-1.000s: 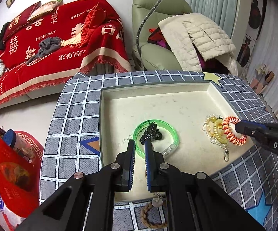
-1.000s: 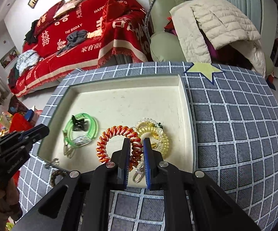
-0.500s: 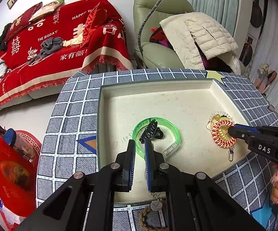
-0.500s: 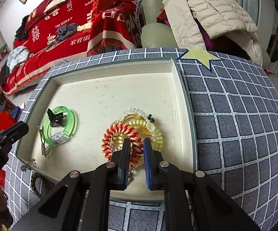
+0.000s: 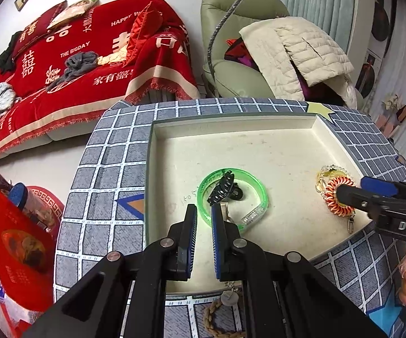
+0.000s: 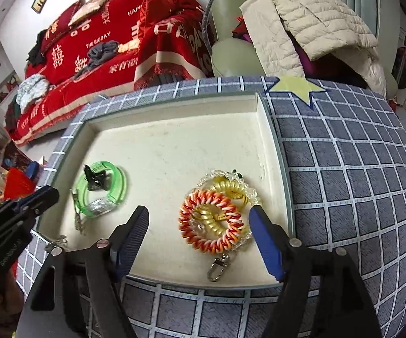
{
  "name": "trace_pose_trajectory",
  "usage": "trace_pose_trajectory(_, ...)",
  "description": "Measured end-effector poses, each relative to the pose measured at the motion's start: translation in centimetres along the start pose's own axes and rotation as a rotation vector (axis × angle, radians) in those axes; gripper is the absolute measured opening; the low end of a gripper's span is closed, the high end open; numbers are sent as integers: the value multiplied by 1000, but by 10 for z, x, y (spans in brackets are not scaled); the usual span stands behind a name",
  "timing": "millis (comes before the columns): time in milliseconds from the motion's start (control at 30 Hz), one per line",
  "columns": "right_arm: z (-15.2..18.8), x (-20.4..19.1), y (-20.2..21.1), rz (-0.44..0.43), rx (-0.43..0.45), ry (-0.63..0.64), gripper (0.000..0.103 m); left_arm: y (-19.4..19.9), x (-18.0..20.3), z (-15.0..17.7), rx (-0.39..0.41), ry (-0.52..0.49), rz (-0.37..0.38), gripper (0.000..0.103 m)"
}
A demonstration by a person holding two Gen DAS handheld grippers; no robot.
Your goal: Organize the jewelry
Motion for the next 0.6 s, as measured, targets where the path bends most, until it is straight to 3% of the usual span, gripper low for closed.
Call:
trace_pose_trajectory(133,1,-6,11,-18,20,6,79,9,-10,-1,29,29,-23,34)
trace_pose_trajectory(167,2,-8,13,-23,23,13,79,11,-14,-1,39,42,-24,41)
trace_pose_trajectory(200,3,-11,14,-28,23,20,79,14,-17,-1,47,57,-17,83)
trace_pose_trajectory(233,4,-13,15,-31,23,26,79,17,-22,0,57,73,-22,103)
trace_pose_trajectory(300,7,-18,18,-38,24,34,80,28,-30,1,113,91,-54,103)
trace_pose_trajectory(567,17,-25,32,-80,36,41,80,36,-28,36,80,43,-74,103)
trace_pose_trajectory(600,19,-26,34,-84,37,41,80,33,-24,41,59,31,-55,97)
Point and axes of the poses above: each gripper's, at about its wrist camera, not at the fingertips, and y roughly against the way its jaws point, x to its right, z to its underside, the point moved 6 cm from there along -y, roughly the way its jaws point, and after that the axes turned 5 degrees about -x, right-handed, at the moved point
